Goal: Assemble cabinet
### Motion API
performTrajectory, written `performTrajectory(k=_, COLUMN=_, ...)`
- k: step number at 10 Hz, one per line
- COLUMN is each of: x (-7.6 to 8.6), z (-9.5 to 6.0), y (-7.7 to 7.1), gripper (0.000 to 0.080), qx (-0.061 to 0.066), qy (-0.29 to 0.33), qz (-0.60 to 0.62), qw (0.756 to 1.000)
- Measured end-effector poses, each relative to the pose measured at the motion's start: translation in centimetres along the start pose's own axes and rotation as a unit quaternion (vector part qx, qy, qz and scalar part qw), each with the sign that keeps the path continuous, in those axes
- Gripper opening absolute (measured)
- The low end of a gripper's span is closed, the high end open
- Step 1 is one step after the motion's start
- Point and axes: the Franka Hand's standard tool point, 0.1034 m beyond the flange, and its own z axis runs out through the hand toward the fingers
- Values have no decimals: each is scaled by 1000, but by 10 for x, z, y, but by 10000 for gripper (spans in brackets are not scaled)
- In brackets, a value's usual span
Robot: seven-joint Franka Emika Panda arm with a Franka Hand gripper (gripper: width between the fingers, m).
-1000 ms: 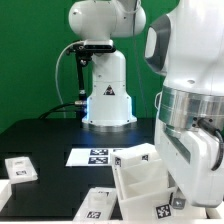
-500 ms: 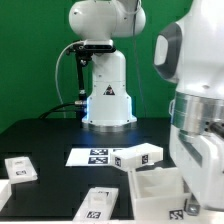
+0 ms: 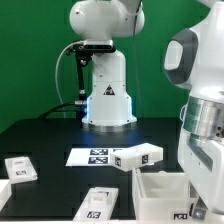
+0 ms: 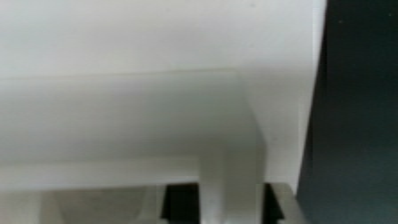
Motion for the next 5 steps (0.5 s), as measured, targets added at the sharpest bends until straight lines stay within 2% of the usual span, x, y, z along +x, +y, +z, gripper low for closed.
performTrajectory(k=3, x=0, z=0, y=0, gripper=90, qx=0, qy=-1, qz=-1, qw=1000)
performTrajectory(k=4, x=0, z=1, y=0, gripper=195, qx=-1, qy=-1, qz=-2, qw=1000)
performTrajectory(k=5, x=0, z=1, y=1, gripper=346, qx=-1, qy=-1, qz=-2, qw=1000)
